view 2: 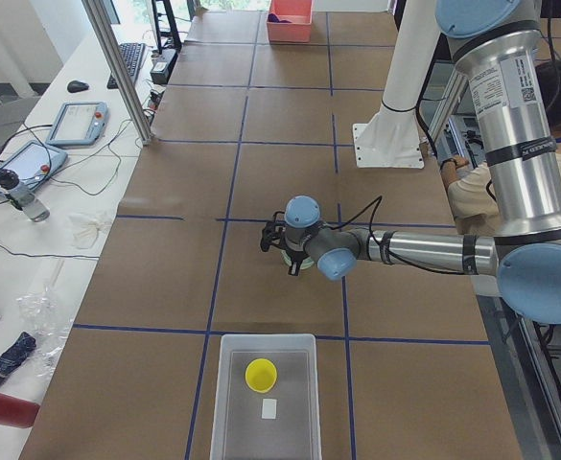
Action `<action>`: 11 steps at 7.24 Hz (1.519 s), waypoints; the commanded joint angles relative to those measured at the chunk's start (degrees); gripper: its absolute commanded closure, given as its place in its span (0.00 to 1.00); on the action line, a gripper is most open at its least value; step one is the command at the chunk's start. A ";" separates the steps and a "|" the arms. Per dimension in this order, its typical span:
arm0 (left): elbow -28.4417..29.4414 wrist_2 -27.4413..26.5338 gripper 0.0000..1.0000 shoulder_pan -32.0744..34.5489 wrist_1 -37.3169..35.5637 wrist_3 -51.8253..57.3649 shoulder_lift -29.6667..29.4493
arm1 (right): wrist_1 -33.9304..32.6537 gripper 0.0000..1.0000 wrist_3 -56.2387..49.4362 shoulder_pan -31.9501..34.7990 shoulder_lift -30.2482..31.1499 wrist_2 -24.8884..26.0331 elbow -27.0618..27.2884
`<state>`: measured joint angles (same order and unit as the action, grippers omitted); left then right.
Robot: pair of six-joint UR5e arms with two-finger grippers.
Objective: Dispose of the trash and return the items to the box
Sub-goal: 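Lift the green bowl and carry it off the table to the clear box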
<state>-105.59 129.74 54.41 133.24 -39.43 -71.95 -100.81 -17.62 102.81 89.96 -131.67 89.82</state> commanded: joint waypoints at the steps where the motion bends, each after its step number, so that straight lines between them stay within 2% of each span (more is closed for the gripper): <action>1: -5.22 8.66 1.00 11.18 0.09 1.02 1.28 | 0.09 0.00 0.31 -0.94 -0.05 -2.88 0.53; 3: -3.15 9.12 1.00 17.11 -0.61 15.45 3.03 | 0.09 0.00 3.97 -4.97 0.12 -4.99 3.15; 5: 4.65 8.60 1.00 24.39 -2.27 29.86 2.51 | 0.09 0.00 11.09 -8.92 0.47 -6.49 9.29; 6: 7.56 6.77 1.00 29.04 -6.98 37.16 -0.36 | 0.09 0.00 12.08 -10.77 0.56 -6.58 11.41; 7: 10.03 2.23 1.00 34.92 -14.77 47.59 -3.69 | 0.09 0.00 14.44 -12.01 0.56 -6.58 13.87; 8: 15.88 -0.86 1.00 41.24 -22.16 58.31 -10.34 | 0.00 0.00 16.98 -13.15 0.65 -6.58 16.15; 9: 23.60 -0.98 1.00 45.31 -24.93 66.42 -15.11 | 0.09 0.00 17.70 -14.12 0.91 -6.58 17.13; 10: 28.72 -0.98 1.00 46.13 -24.87 68.07 -16.46 | 0.09 0.00 17.97 -14.74 0.91 -6.67 17.49; 11: 29.90 -0.98 1.00 46.31 -25.05 68.09 -16.47 | 0.00 0.00 18.15 -15.10 0.91 -6.58 17.49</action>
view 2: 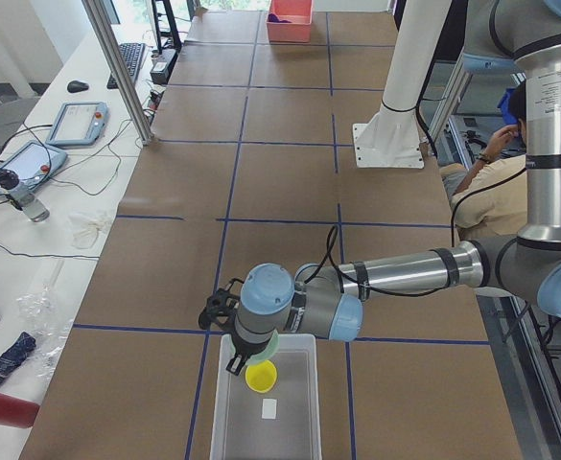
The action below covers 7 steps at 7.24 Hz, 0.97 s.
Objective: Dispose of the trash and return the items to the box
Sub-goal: 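Lift the green bowl and carry it off the table to the clear box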
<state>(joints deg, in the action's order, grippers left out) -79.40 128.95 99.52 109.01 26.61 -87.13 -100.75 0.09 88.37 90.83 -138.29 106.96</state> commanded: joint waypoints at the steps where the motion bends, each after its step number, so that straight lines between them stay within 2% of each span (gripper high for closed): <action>1: 9.81 0.33 1.00 1.37 -0.73 2.74 -2.33 | -0.06 0.00 0.44 -0.83 0.04 0.04 0.27; 4: 16.19 2.53 1.00 4.88 -0.82 3.19 -4.10 | -0.06 0.00 0.44 -1.18 0.13 0.04 0.27; 7: 18.13 2.71 1.00 5.24 -0.64 3.10 -4.10 | -0.06 0.00 0.35 -1.18 0.13 -0.40 0.18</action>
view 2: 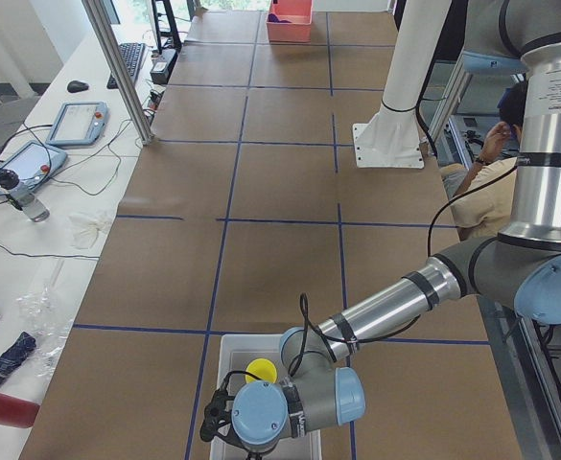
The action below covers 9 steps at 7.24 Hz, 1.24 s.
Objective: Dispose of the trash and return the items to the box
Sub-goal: 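Lower the green bowl into the clear box beside the cup and release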
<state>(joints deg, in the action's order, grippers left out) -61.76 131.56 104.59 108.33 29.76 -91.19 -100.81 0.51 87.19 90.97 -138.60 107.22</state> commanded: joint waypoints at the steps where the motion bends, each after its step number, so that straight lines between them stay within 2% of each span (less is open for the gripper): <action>1: 0.50 0.10 1.00 0.18 0.13 -0.05 -0.13 | 0.00 0.00 -0.07 -0.01 0.00 -0.09 0.01; 4: 0.50 0.01 1.00 0.26 0.13 -0.05 -0.30 | 0.00 0.00 -0.07 -0.01 0.00 -0.09 0.01; 5: 0.50 0.10 0.60 0.35 0.30 -1.27 -0.30 | 0.00 0.00 0.02 -0.01 0.00 -0.09 0.10; 6: 0.16 0.44 0.01 0.79 0.57 -5.72 -0.39 | 0.09 0.00 0.02 -0.01 0.00 -0.26 0.36; 8: -1.68 0.36 0.00 0.79 0.74 -6.37 -0.13 | 0.00 0.00 0.10 -0.01 0.00 -0.53 1.24; 9: -9.35 0.19 0.00 0.79 -0.21 -8.29 0.92 | 0.00 0.00 0.11 -0.01 0.00 -0.53 1.42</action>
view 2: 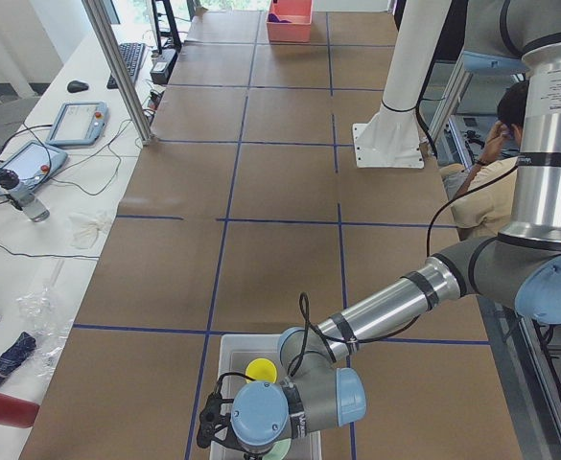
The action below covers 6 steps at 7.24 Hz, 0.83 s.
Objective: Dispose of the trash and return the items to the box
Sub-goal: 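Lower the green bowl into the clear box beside the cup and release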
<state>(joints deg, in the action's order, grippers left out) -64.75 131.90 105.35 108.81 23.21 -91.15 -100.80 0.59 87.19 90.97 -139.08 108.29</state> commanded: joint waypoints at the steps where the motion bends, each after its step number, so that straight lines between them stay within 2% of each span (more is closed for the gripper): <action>1: -16.27 0.02 0.00 0.03 -3.05 -6.46 3.15 | -0.01 0.00 0.03 0.00 0.09 -0.14 0.34; 2: -24.90 0.02 0.00 -1.28 -8.56 -11.03 3.52 | -0.01 0.00 0.03 -0.26 0.26 -0.40 0.34; 3: -33.51 0.11 0.00 -6.69 -15.22 -15.08 3.53 | -0.01 0.00 0.03 -0.87 0.26 -0.49 0.34; 4: -41.17 0.37 0.00 -10.74 -18.51 -21.39 3.87 | -0.01 0.00 0.03 -0.88 0.26 -0.41 0.34; 6: -45.44 3.87 0.00 -16.63 -17.93 -27.03 6.07 | -0.01 0.00 0.03 -0.88 0.26 -0.06 0.16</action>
<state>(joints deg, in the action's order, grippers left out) -106.61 134.07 92.94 91.34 0.91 -85.95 -100.81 0.61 86.35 91.23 -139.37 108.55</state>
